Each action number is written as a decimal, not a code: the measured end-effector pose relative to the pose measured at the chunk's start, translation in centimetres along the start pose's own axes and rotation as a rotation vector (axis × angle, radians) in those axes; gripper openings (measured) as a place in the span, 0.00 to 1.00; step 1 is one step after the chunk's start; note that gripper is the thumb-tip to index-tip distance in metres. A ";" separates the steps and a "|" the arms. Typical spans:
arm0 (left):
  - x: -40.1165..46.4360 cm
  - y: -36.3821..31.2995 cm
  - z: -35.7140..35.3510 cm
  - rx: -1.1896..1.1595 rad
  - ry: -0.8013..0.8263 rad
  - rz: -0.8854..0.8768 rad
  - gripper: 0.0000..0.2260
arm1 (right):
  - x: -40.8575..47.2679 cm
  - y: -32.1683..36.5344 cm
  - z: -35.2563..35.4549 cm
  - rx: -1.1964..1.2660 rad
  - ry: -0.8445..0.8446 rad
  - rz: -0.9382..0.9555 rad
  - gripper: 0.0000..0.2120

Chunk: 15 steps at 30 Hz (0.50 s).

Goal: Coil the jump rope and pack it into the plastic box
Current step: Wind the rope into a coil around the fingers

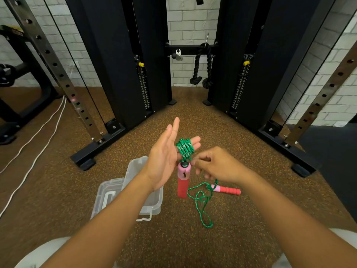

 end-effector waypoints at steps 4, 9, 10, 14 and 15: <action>0.4 0.2 1.1 0.066 -0.051 -0.009 0.27 | -0.1 1.5 -0.5 -0.041 0.044 0.054 0.11; 0.6 0.4 1.4 0.102 -0.102 -0.010 0.27 | -0.5 3.9 -0.3 -0.074 0.101 0.133 0.11; 0.6 0.5 1.5 0.118 -0.109 -0.008 0.26 | -0.5 4.3 -0.1 -0.086 0.104 0.150 0.11; 0.8 0.8 1.4 0.246 -0.083 -0.003 0.25 | -0.5 5.3 1.7 -0.108 -0.001 0.214 0.10; 0.8 0.9 1.3 0.272 -0.062 -0.008 0.25 | -0.5 5.4 2.2 -0.103 -0.019 0.214 0.10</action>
Point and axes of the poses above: each hand's wrist, its own x-axis towards the middle knuckle, its own z-axis out of the back of the hand, y = z × x, the point moved 7 cm from there along x, towards the middle knuckle, and after that the axes turned 14 degrees about z, right-handed, at the moved point
